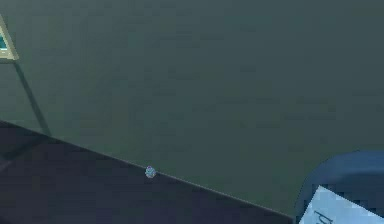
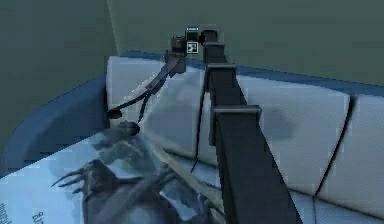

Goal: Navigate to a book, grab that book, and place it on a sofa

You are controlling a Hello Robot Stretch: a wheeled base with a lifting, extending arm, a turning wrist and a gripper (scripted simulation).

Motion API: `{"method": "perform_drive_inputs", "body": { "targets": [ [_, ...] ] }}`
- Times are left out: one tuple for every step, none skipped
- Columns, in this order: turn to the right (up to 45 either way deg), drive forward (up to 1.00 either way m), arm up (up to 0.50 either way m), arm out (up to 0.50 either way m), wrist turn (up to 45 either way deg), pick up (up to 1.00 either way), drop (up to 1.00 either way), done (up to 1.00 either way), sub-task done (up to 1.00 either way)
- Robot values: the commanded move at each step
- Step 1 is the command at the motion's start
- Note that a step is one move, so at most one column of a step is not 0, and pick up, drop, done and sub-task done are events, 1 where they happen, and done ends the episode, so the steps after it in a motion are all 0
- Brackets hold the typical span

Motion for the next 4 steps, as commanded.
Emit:
{"method": "perform_drive_inputs", "body": {
  "targets": [
    [0.0, 0.00, 0.00, 0.00, 45.0, 0.00, 0.00, 0.00, 0.00],
    [0.0, 0.00, 0.00, 0.00, 45.0, 0.00, 0.00, 0.00, 0.00],
    [0.0, 0.00, 0.00, 0.00, 45.0, 0.00, 0.00, 0.00, 0.00],
    [0.0, 0.00, 0.00, 0.00, 45.0, 0.00, 0.00, 0.00, 0.00]
  ]
}}
